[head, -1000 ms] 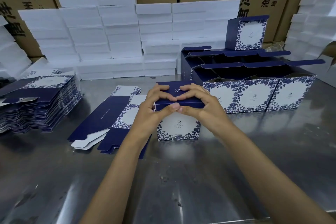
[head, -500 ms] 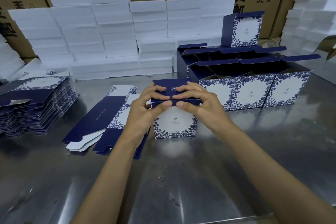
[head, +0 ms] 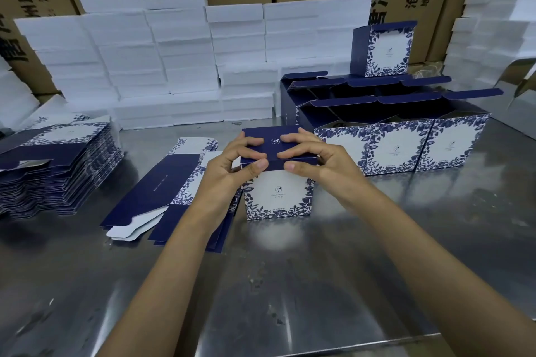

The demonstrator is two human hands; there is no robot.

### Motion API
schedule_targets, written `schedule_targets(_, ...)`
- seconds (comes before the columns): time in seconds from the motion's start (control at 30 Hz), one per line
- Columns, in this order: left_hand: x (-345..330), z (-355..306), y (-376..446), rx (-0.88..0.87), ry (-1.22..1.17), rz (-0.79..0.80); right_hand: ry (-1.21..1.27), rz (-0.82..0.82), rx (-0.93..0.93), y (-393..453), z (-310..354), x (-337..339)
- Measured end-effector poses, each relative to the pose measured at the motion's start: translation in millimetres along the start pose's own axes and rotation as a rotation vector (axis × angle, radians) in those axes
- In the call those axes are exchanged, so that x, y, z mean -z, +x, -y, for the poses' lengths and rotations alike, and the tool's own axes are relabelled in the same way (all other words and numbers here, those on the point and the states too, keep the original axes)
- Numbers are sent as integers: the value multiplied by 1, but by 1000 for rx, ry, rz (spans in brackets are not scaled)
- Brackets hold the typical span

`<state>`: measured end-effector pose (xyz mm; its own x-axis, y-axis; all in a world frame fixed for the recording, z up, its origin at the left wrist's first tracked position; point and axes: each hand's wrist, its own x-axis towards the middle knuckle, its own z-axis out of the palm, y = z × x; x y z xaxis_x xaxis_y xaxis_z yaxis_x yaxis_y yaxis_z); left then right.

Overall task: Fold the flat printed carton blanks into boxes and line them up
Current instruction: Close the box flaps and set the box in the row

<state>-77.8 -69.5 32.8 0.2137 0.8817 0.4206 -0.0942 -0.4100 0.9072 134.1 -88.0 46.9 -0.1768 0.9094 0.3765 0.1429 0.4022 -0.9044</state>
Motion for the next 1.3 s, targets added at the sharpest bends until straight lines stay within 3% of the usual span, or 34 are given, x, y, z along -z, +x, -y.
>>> schedule_targets(0.23,-7,0,-7,58,-51,-27,138,0,-63,-10,-6,3)
schedule_targets(0.37,-4,4,-20,165,-80,-57,246,-91,-176,-20,-7,6)
schedule_targets(0.53,-11,14,-36,297,51,-152,73,-196,-346,-33,-7,-11)
schedule_targets(0.7,-22,-17,-18,173,193,-315,-89,-114,-227,-9,28,-9)
schedule_targets(0.83,-22,-62,12,1,284,-353,-143,-101,-140,25,71,5)
schedule_targets(1.0,-44,-93,73,-108,466,-281,-206,-178,-79,68,108,42)
schedule_targets(1.13,-75,-94,134,-73,560,-127,-277,-276,-116,100,118,88)
schedule_targets(1.3,-111,-87,213,-53,562,-52,-308,-368,-147,141,108,142)
